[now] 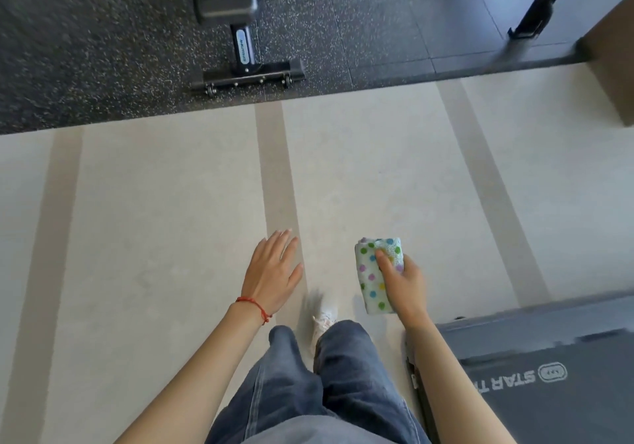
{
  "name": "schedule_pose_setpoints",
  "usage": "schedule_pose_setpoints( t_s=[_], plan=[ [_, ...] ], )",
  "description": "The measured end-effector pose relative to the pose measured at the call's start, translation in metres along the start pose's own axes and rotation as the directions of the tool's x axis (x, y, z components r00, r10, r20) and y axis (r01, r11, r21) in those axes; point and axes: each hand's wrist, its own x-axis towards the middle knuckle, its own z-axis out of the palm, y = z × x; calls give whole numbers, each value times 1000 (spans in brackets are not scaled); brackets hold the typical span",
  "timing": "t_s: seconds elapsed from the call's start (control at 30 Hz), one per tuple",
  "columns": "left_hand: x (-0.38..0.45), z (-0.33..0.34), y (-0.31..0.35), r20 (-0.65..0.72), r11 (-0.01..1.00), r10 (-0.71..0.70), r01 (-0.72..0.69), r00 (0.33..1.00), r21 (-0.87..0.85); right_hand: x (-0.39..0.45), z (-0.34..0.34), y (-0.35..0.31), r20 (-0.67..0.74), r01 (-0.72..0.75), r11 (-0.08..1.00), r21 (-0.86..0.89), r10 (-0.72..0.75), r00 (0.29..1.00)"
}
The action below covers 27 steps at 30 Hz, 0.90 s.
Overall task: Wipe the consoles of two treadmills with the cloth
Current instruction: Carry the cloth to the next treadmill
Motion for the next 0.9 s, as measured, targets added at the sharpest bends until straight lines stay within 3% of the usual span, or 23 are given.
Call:
schedule_pose_setpoints(
  t_s=[0.17,0.43,0.67,0.9],
  plan=[
    [83,-10,8,-2,996,94,-94,996,0,49,-12,-32,-48,-44,998,39,46,998],
    [195,-7,18,100,944,329,-331,939,7,96,-32,-56,-256,-162,978,134,192,948],
    [297,-9,49,131,768,638,-640,759,-35,112,-54,-70,-440,-203,906,372,365,821],
    [359,4,108,172,589,802,-805,572,-65,116,-84,-74,-586,-205,847,490,494,643]
  ],
)
